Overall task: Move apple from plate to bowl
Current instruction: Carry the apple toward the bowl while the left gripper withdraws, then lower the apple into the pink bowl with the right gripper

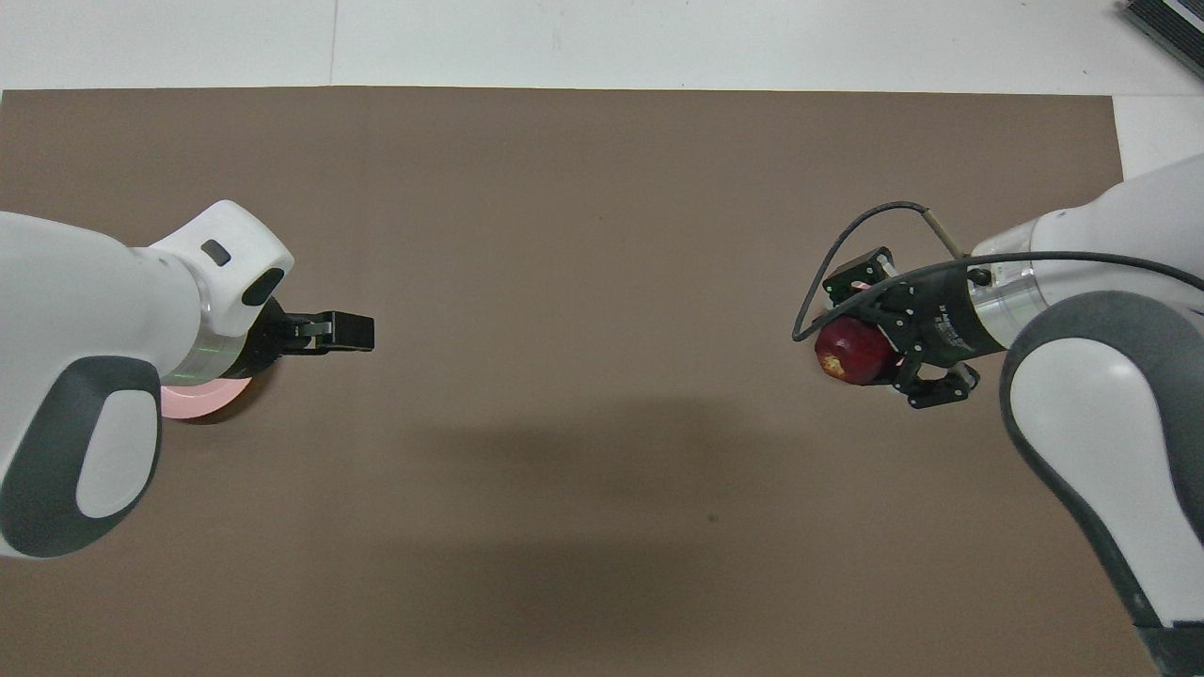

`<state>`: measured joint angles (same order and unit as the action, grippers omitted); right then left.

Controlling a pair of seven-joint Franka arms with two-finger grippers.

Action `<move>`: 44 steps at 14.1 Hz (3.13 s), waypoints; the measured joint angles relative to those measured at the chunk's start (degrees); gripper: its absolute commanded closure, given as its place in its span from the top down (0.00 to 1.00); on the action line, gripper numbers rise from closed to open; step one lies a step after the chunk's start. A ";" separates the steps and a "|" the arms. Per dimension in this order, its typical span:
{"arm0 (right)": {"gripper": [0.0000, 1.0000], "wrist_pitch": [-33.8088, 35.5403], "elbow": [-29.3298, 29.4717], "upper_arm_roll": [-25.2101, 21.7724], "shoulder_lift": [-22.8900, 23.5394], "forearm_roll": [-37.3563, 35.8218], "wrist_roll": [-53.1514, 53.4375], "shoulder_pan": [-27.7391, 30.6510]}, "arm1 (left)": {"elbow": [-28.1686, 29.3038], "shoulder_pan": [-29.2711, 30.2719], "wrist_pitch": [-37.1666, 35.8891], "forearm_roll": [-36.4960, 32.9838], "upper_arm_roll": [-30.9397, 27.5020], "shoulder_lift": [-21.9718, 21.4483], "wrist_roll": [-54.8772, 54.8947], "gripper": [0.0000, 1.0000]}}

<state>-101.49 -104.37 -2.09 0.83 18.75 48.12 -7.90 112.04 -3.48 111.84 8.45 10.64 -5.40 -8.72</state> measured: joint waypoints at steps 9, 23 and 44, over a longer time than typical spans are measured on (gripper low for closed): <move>0.00 -7.77 -2.13 0.06 3.85 -9.74 -27.27 6.21 | -13.63 5.97 -12.63 -5.13 -0.33 2.81 8.69 1.00; 0.00 -23.67 -8.12 0.58 13.20 -10.03 -27.48 4.76 | -24.01 2.04 -28.61 -6.43 -7.66 4.58 12.95 1.00; 0.00 -29.39 -8.23 0.54 16.23 -10.95 -27.48 4.70 | -23.53 0.13 -28.41 -6.99 -12.13 4.15 16.78 1.00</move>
<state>-130.88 -112.60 -1.56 17.06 7.80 20.64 -3.21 88.52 -3.35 83.43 1.46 -1.49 -1.24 8.06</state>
